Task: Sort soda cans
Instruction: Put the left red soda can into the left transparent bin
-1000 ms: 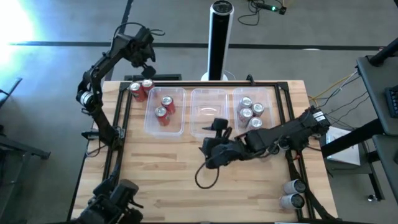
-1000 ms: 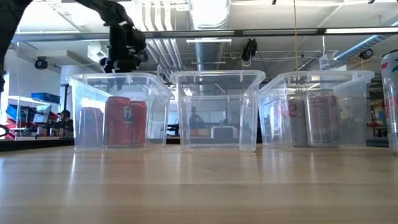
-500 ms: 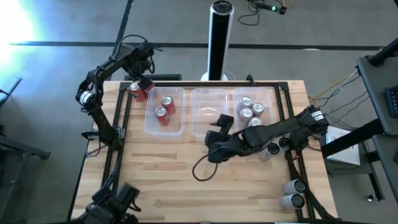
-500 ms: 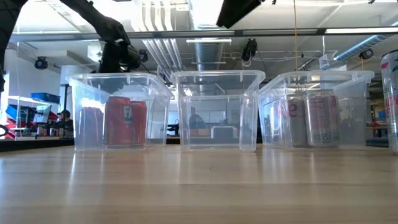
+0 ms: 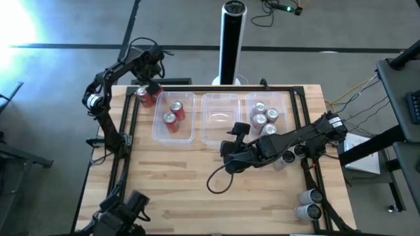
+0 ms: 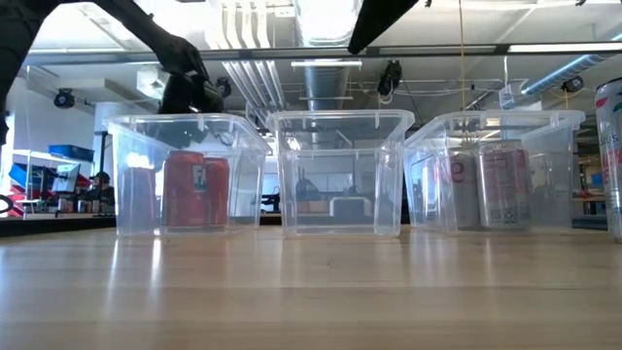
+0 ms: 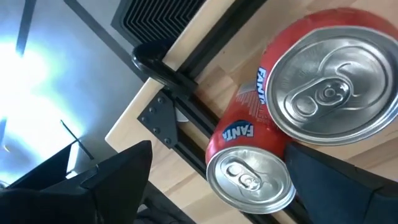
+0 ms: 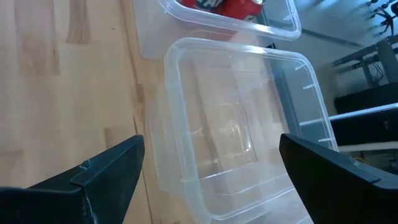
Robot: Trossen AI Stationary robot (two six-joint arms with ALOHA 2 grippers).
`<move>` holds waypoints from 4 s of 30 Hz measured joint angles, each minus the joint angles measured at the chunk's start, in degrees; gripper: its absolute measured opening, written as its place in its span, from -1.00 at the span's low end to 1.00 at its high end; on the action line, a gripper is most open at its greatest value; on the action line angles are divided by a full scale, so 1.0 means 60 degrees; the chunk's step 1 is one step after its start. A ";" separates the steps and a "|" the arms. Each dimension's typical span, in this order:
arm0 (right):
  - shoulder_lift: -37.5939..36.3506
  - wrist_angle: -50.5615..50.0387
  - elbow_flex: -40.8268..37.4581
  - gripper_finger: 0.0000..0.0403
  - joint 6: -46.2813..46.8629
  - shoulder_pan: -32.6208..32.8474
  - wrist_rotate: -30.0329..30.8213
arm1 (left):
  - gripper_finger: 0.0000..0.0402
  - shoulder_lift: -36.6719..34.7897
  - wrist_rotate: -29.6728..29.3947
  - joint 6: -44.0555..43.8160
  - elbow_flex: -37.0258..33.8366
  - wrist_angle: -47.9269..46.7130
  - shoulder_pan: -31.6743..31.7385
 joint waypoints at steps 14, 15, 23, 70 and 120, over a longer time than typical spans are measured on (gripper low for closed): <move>0.0000 -0.0892 -0.0063 0.83 0.0317 0.0000 -0.0022 | 0.73 0.1923 -0.0693 -0.0262 0.1376 -0.1839 -0.0030; 0.0000 -0.0955 -0.0063 0.83 0.0373 0.0000 -0.0030 | 0.73 0.2088 -0.0697 -0.0346 0.1537 -0.1929 -0.0027; 0.0000 -0.0964 -0.0346 0.83 0.0441 0.0000 -0.0805 | 0.73 0.2948 -0.0704 -0.0602 0.1943 -0.2690 -0.0022; -0.1506 -0.1231 -0.1821 0.83 0.1101 -0.0080 -0.0739 | 0.73 0.1517 0.0050 -0.0947 0.1627 -0.2682 0.0112; -0.1587 -0.1235 -0.1983 0.83 -0.0205 -0.0236 -0.0770 | 0.66 0.2649 -0.0876 0.1350 0.1229 -0.2620 0.0036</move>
